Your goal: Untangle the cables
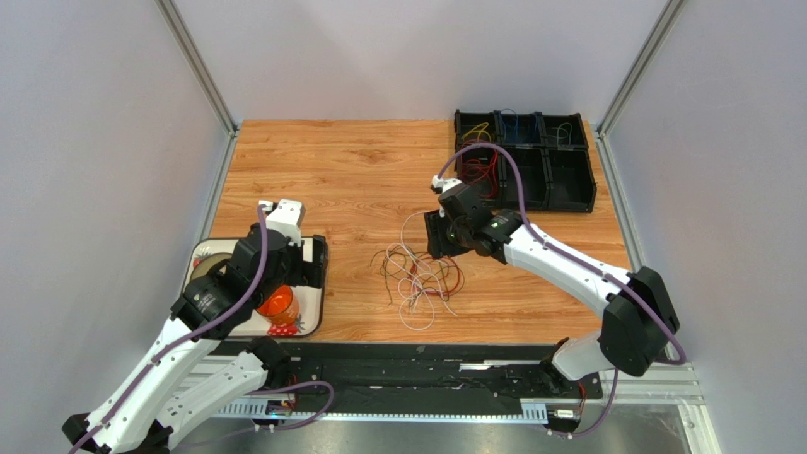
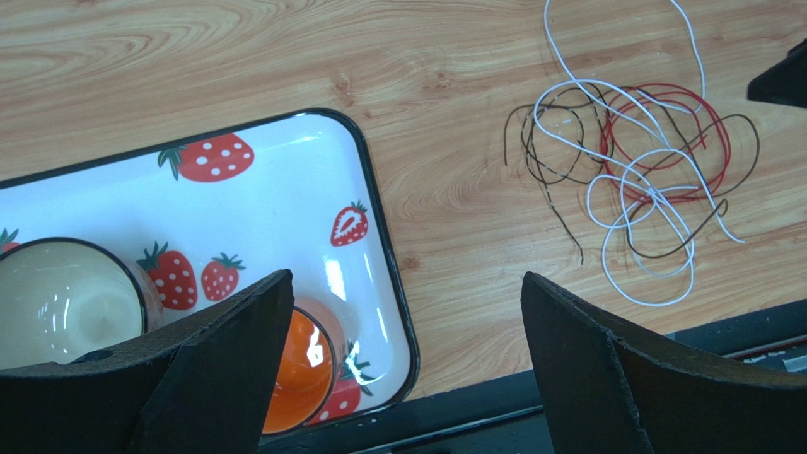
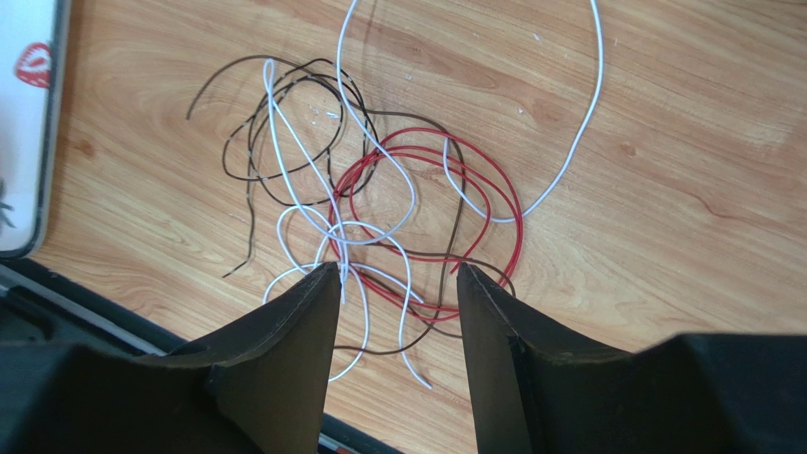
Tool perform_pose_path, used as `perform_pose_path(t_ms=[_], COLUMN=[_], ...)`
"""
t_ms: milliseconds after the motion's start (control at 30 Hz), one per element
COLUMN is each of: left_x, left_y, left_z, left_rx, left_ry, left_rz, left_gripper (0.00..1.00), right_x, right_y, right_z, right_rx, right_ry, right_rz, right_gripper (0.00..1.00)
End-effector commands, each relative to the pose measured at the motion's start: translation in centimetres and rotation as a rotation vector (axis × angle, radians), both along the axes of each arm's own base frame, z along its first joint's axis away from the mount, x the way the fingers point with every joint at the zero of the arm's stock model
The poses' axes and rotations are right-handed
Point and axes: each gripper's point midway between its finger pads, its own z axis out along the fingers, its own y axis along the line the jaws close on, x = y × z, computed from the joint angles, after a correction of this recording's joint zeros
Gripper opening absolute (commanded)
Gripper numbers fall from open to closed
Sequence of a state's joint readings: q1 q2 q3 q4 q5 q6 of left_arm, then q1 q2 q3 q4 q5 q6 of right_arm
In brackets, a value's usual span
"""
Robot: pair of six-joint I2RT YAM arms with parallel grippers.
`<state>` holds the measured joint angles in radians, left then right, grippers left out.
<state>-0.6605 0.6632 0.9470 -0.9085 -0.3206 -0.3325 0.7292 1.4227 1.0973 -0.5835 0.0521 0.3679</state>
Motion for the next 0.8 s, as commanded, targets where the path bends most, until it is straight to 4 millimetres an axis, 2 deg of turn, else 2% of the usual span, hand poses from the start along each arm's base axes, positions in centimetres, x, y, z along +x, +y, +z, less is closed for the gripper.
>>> perform_pose_path(t_ms=[0,200,500,767], left_x=[0.2,0.4,0.4,0.3], left_y=[-0.1,0.1,0.4,0.5], left_z=[1.3,1.3,1.4,1.5], left_rx=[-0.023,-0.020,-0.025,-0.030], left_ry=[-0.027,-0.032,-0.045,-0.056], left_rz=[0.006,0.020,0.024,0.022], left_gripper=[0.98,0.98,0.98,0.98], right_x=[1.5,1.5,1.6,1.4], right_y=[2.3,4.7,6.7,7.5], right_z=[-0.3,-2.5,-3.8,-3.5], right_rx=[-0.053,-0.111,-0.119,-0.107], right_ry=[-0.075,-0.057,-0.044,-0.041], right_rz=[0.064,0.138,0.177,0.197], right_gripper=[0.53,0.51,0.49,0.47])
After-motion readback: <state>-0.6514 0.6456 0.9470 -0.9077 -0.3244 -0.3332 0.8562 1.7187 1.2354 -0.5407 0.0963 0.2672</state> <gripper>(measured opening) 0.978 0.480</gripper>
